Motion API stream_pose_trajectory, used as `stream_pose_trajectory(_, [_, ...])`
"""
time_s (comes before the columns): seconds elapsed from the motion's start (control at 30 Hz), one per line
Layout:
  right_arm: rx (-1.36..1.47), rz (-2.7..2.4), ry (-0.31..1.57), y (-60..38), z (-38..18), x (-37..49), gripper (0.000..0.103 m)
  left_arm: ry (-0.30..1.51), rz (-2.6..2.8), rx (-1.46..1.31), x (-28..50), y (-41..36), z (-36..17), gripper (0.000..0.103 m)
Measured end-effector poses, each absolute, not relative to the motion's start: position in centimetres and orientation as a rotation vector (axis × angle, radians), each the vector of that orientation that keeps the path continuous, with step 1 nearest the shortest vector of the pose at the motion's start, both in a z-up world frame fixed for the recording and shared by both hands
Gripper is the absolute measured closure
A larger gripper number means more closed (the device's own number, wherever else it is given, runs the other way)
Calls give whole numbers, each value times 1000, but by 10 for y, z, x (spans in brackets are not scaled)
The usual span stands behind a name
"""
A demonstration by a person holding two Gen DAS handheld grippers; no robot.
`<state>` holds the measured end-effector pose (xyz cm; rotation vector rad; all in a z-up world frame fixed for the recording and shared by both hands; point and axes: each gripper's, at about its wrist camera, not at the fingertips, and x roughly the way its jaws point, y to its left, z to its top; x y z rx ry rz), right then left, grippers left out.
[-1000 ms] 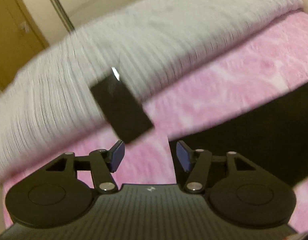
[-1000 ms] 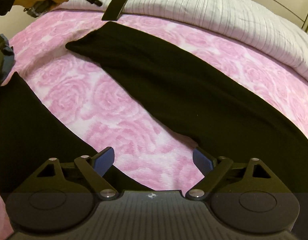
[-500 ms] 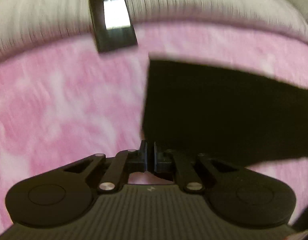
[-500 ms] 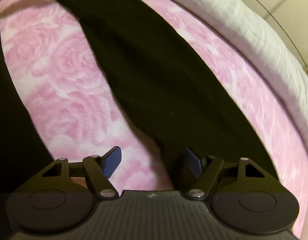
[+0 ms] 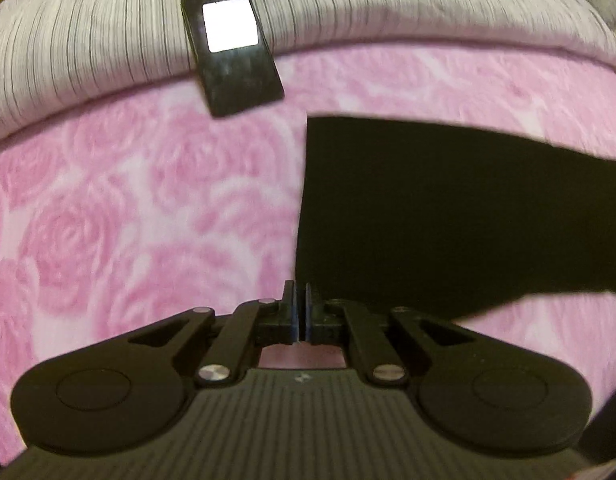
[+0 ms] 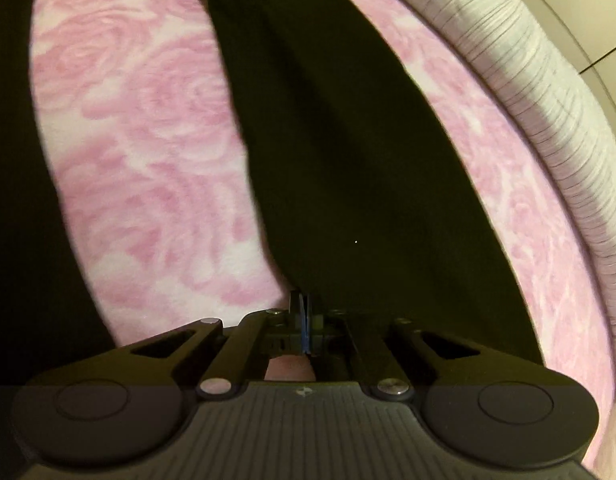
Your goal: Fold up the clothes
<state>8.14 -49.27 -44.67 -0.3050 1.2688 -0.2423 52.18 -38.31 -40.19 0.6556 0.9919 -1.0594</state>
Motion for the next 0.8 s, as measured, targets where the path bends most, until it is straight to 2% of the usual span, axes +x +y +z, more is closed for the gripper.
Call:
stream_pose_trajectory(0.13, [-333,-199,1281,-486,-445,74,103,1032,-1009,669,525,-368,-412,103])
stream_pose_trajectory(0.27, [-316,-207,1289,-487,-445,77,103,1074,-974,553,538,-356,-412,103])
stream_pose_trajectory(0.3, [-315,-211,1290,-486,-444,78,102,1085,-976,519,540,-354,-410,100])
stream_pose_trajectory(0.37, [-319,-222,1285,-483,-443,79,102,1104,-1000,462,539,-352,-406,82])
stream_pose_trajectory(0.4, [-322,-225,1284,-482,-443,79,101,1122,-1020,434,538,-353,-407,58])
stream_pose_trajectory(0.43, [-327,-225,1284,-480,-444,79,100,1132,-1027,431,536,-356,-409,47])
stream_pose_trajectory(0.47, [-334,-222,1284,-477,-444,79,100,1138,-1029,439,534,-360,-412,47])
stream_pose_trajectory(0.5, [-341,-218,1285,-475,-445,80,94,1145,-1032,447,532,-364,-415,47])
stream_pose_trajectory(0.53, [-347,-213,1287,-473,-446,81,86,1159,-1032,448,532,-368,-419,52])
stream_pose_trajectory(0.57, [-350,-213,1288,-471,-447,82,81,1178,-1037,441,531,-371,-423,58])
stream_pose_trajectory(0.6, [-349,-216,1288,-471,-448,83,79,1196,-1044,432,531,-374,-428,79])
stream_pose_trajectory(0.63, [-349,-220,1288,-471,-449,85,79,1197,-1050,433,530,-376,-429,94])
stream_pose_trajectory(0.7, [-356,-233,1286,-470,-449,87,79,1177,-1069,426,528,-376,-425,99])
stream_pose_trajectory(0.77, [-358,-247,1282,-471,-450,90,80,1122,-1100,401,529,-369,-412,100])
stream_pose_trajectory(0.8, [-350,-250,1281,-472,-450,91,86,1098,-1117,392,531,-364,-405,99])
